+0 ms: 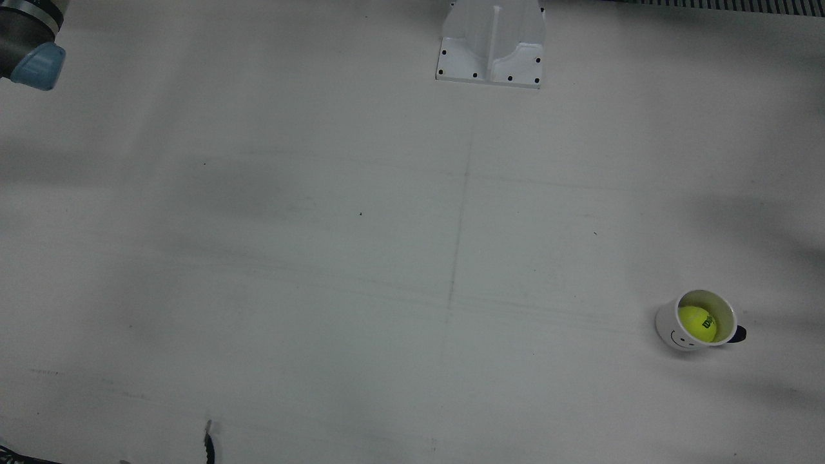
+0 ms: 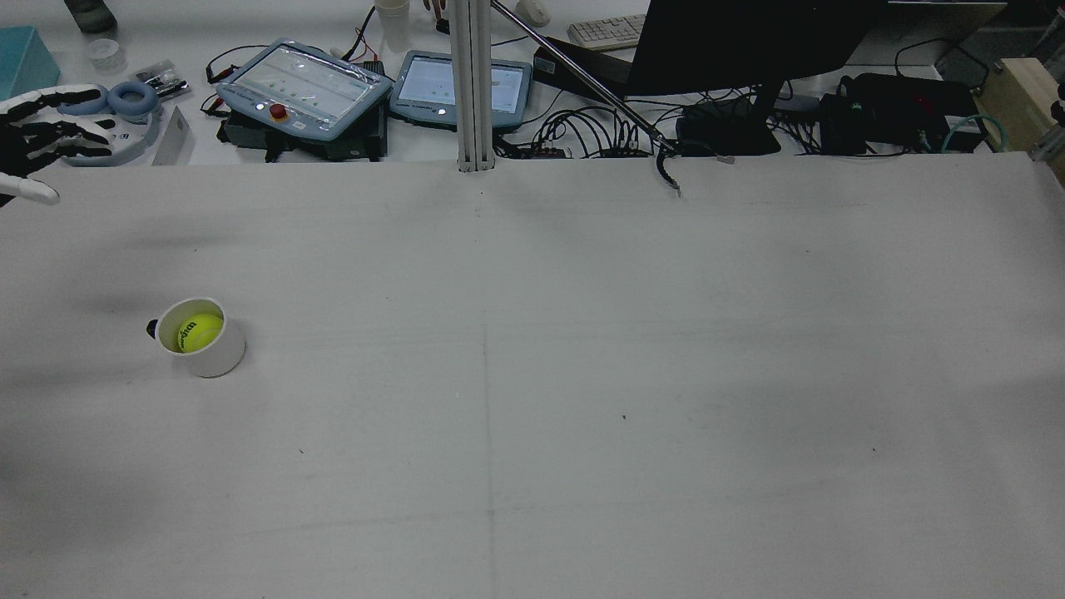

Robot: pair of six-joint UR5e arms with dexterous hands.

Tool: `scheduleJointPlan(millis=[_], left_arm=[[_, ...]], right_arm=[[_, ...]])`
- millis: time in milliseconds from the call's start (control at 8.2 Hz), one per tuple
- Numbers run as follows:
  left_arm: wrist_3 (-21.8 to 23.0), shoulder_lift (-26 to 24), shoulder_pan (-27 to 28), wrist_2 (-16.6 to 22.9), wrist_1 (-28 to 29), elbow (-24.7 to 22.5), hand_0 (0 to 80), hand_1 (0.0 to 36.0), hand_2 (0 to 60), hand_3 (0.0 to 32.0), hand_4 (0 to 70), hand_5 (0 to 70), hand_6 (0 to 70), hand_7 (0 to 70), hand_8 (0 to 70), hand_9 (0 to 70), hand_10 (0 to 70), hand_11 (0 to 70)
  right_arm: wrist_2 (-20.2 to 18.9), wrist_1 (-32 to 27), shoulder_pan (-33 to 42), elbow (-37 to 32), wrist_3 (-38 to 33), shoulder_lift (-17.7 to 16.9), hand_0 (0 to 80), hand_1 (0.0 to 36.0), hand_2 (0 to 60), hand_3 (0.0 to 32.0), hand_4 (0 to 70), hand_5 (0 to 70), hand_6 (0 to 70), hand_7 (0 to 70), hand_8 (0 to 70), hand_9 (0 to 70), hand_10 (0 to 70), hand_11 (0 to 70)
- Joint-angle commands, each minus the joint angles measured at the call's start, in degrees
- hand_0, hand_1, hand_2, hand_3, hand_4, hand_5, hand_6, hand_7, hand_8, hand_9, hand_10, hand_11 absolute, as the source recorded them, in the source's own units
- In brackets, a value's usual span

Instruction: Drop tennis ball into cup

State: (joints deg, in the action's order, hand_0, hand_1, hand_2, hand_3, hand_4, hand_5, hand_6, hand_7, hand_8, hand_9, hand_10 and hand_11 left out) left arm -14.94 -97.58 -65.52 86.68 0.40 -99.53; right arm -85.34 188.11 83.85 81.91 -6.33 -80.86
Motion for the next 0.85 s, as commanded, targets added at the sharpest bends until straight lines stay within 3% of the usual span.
scheduleJointPlan(millis=[0,244,366,488,610,732], left_arm=[[4.9,1.07,-9.53,3.41,4.32,4.05,61.0,21.5,0.7,0.0,14.2,16.0,46.0,21.8,16.3,16.1,18.6,29.4],[4.75,3.69,-13.48,3.49,4.08,4.61,64.8,24.2,0.0,0.0,14.2,15.1,37.8,22.3,14.7,16.1,16.9,27.2],[4.74,4.41,-14.71,3.49,4.25,4.35,64.8,23.7,0.2,0.0,14.3,17.0,48.0,20.7,16.9,16.0,17.0,27.3],[4.66,4.5,-16.21,3.67,4.26,4.0,66.1,24.7,0.0,0.0,14.7,14.8,35.7,23.5,14.4,16.6,16.8,27.0],[4.66,4.68,-16.31,3.93,4.17,3.73,67.5,25.3,0.0,0.0,15.0,14.1,31.6,24.9,13.7,16.9,16.6,26.8],[4.74,4.76,-16.31,3.93,4.17,3.64,68.1,24.9,0.0,0.0,15.3,16.0,41.9,23.2,15.7,16.5,16.4,26.6]], right_arm=[[0.0,0.06,0.0,0.0,0.0,0.09,0.0,0.0,0.0,0.0,0.0,0.0,0.0,0.0,0.0,0.0,0.0,0.0],[0.0,0.06,0.0,0.0,0.0,0.0,0.0,0.0,0.0,0.0,0.0,0.0,0.0,0.0,0.0,0.0,0.0,0.0],[0.0,-0.03,0.0,0.0,0.0,0.0,0.0,0.0,0.0,0.0,0.0,0.0,0.0,0.0,0.0,0.0,0.0,0.0],[0.0,-0.03,0.0,0.0,0.0,0.0,0.0,0.0,0.0,0.0,0.0,0.0,0.0,0.0,0.0,0.0,0.0,0.0],[0.0,-0.03,0.0,0.0,0.0,0.0,0.0,0.0,0.0,0.0,0.0,0.0,0.0,0.0,0.0,0.0,0.0,0.0],[0.0,0.06,0.0,0.0,0.0,0.0,0.0,0.0,0.0,0.0,0.0,0.0,0.0,0.0,0.0,0.0,0.0,0.0]])
